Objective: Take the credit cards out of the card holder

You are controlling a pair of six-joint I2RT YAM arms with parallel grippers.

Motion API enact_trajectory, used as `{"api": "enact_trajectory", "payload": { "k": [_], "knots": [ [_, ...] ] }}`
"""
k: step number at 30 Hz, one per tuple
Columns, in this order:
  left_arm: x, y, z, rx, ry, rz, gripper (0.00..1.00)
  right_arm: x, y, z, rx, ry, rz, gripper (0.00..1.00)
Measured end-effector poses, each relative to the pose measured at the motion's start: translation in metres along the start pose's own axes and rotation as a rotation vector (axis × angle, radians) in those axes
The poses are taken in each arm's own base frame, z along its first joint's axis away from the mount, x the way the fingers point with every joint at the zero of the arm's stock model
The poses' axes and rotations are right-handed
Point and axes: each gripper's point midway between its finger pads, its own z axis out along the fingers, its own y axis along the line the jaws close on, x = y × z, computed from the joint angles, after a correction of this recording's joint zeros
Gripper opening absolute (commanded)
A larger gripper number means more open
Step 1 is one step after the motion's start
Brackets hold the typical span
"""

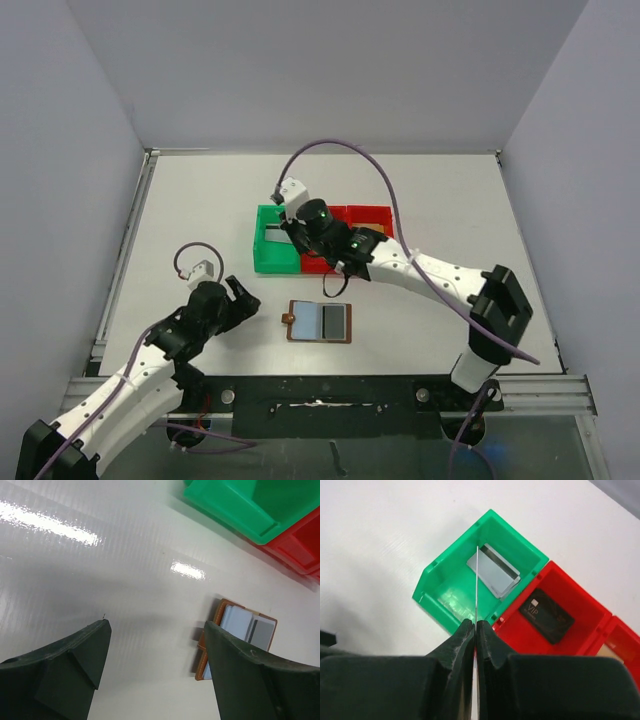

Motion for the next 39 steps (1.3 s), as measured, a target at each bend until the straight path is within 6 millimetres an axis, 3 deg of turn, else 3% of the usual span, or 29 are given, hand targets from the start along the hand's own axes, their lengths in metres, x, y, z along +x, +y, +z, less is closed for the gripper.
{"api": "enact_trajectory", "payload": {
  "k": [3, 7, 14, 23, 29, 39],
  "knots": [
    [0.005, 0.006, 0.002, -0.035, 0.022, -0.016, 0.75, -0.002, 0.001, 0.03, 0.019, 0.053, -0.047, 0.0],
    [0.007, 0.009, 0.001, -0.057, 0.031, -0.041, 0.75, 0.017, 0.0, 0.062, 0.042, 0.153, -0.095, 0.0],
    [-0.001, 0.006, -0.005, -0.041, -0.008, -0.106, 0.76, 0.045, -0.013, 0.094, 0.065, 0.272, -0.192, 0.0],
    [-0.01, 0.007, -0.013, -0.043, -0.049, -0.145, 0.76, 0.031, -0.035, 0.125, 0.074, 0.259, -0.292, 0.0],
    [-0.021, 0.001, -0.02, -0.041, -0.078, -0.153, 0.76, 0.047, -0.037, 0.138, 0.055, 0.296, -0.376, 0.0],
    [-0.022, 0.003, -0.02, -0.05, -0.085, -0.149, 0.76, 0.061, -0.042, 0.139, 0.059, 0.341, -0.482, 0.0]
  ]
}}
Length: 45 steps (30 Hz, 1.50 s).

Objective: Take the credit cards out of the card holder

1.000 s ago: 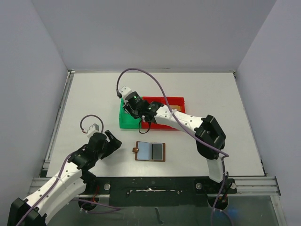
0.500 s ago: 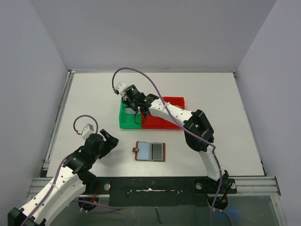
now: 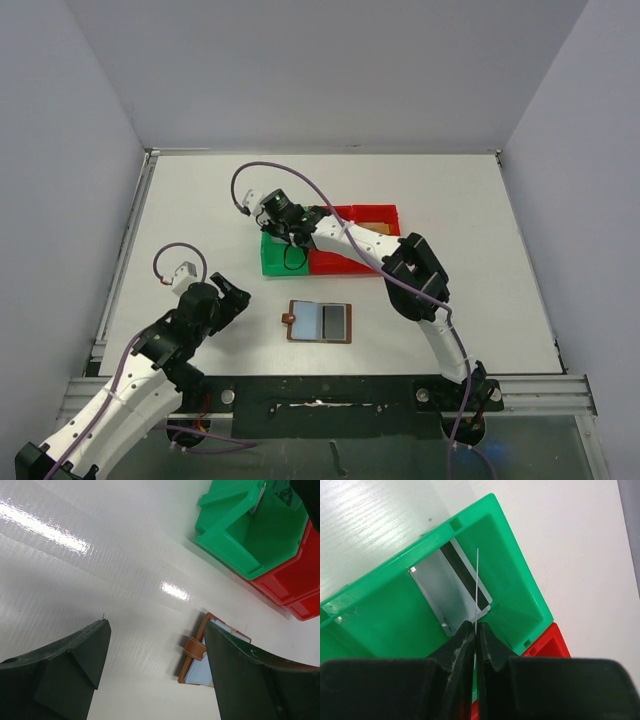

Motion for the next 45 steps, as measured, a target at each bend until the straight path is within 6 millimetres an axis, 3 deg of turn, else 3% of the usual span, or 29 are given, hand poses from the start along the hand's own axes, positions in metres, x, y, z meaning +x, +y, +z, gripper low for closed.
{"api": "enact_trajectory", "payload": {
  "k": [7, 18, 29, 39, 43, 45],
  "knots": [
    [0.0, 0.0, 0.001, -0.002, 0.002, 0.001, 0.76, -0.003, -0.004, 0.003, 0.046, -0.005, -0.058, 0.02],
    [0.004, 0.002, 0.002, 0.002, 0.013, 0.001, 0.76, 0.014, 0.003, 0.036, 0.092, 0.039, -0.162, 0.1],
    [0.009, -0.002, 0.004, 0.027, 0.035, 0.005, 0.76, 0.011, 0.006, 0.037, 0.076, 0.023, -0.188, 0.28],
    [0.011, -0.001, 0.005, 0.025, 0.044, 0.012, 0.76, 0.007, 0.025, 0.035, -0.04, -0.014, -0.116, 0.42],
    [0.011, -0.002, 0.004, 0.027, 0.042, 0.011, 0.76, -0.001, 0.03, 0.022, -0.126, -0.049, 0.014, 0.4],
    [0.011, -0.002, 0.004, 0.03, 0.041, 0.01, 0.76, -0.007, 0.028, 0.014, -0.168, -0.072, 0.11, 0.32]
  ]
}}
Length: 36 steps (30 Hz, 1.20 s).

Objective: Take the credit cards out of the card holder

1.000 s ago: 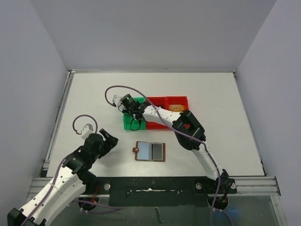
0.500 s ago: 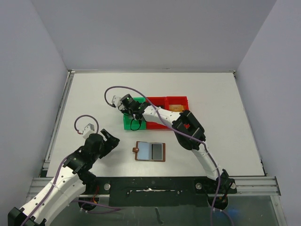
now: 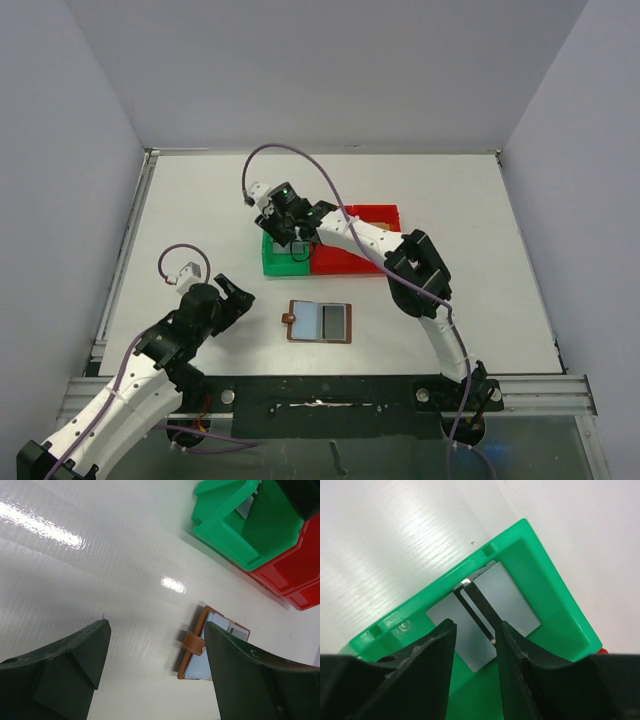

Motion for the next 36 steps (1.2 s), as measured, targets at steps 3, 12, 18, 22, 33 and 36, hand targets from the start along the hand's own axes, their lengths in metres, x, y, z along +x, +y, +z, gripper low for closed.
{"api": "enact_trajectory", "payload": {
  "k": [3, 12, 18, 22, 33, 36],
  "knots": [
    [0.0, -0.001, 0.0, 0.003, -0.002, -0.001, 0.76, -0.01, -0.003, -0.013, -0.065, -0.04, 0.178, 0.18],
    [-0.001, -0.001, -0.001, 0.01, -0.005, 0.002, 0.76, 0.002, 0.011, -0.019, -0.143, 0.017, 0.519, 0.08],
    [-0.001, -0.001, -0.001, 0.01, -0.006, 0.008, 0.76, 0.016, 0.04, -0.012, -0.119, 0.098, 0.542, 0.08],
    [-0.001, -0.001, -0.001, 0.009, -0.006, 0.009, 0.76, 0.028, 0.055, -0.008, -0.104, 0.152, 0.532, 0.08],
    [-0.001, 0.0, -0.001, 0.003, -0.004, 0.01, 0.76, 0.048, 0.053, 0.006, -0.009, 0.207, 0.546, 0.11],
    [-0.001, 0.0, 0.0, 0.002, -0.003, 0.011, 0.76, 0.047, 0.046, 0.01, 0.028, 0.199, 0.545, 0.13]
  ]
}}
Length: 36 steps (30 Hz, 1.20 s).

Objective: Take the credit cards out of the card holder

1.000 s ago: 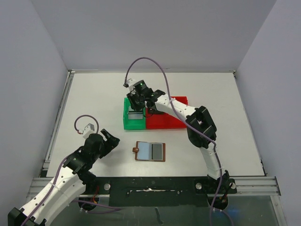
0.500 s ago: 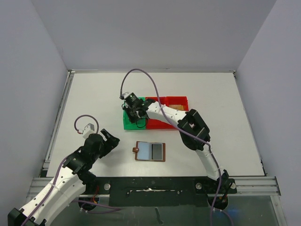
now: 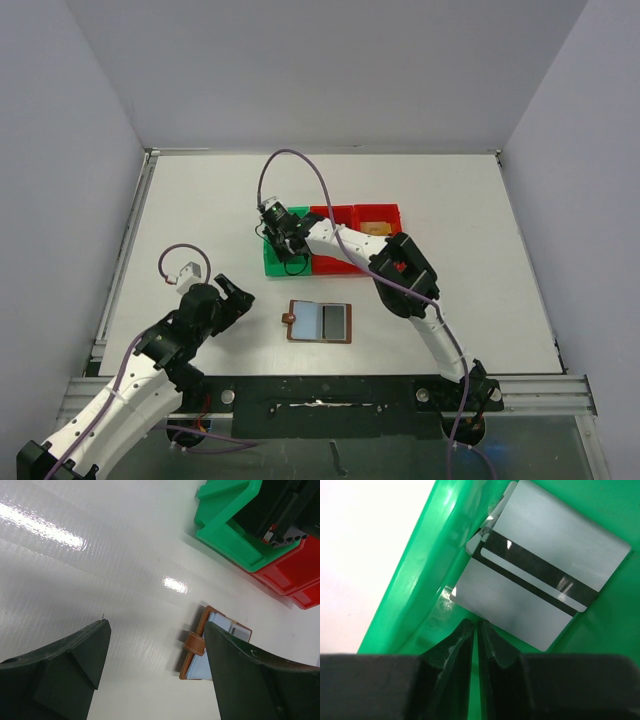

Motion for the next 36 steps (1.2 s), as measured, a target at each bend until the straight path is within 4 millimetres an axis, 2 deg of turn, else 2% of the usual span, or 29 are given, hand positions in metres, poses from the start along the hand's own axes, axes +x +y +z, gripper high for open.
{"api": "enact_trajectory", "payload": {
  "k": [16, 18, 19, 29, 36],
  "knots": [
    [0.0, 0.0, 0.0, 0.0, 0.001, 0.0, 0.76, -0.026, -0.034, 0.015, 0.212, -0.132, 0.016, 0.29],
    [0.0, 0.0, 0.0, 0.0, 0.001, 0.0, 0.76, -0.028, -0.036, 0.015, 0.227, -0.143, 0.021, 0.39],
    [0.0, 0.0, 0.0, 0.0, 0.001, 0.0, 0.76, -0.029, -0.037, 0.015, 0.234, -0.147, 0.023, 0.4],
    [0.0, -0.001, 0.0, 0.003, 0.0, -0.002, 0.76, -0.037, -0.052, 0.021, 0.22, -0.169, 0.081, 0.44],
    [0.0, -0.002, -0.001, 0.012, -0.001, -0.004, 0.76, -0.039, -0.047, 0.021, 0.163, -0.169, 0.071, 0.45]
  ]
}}
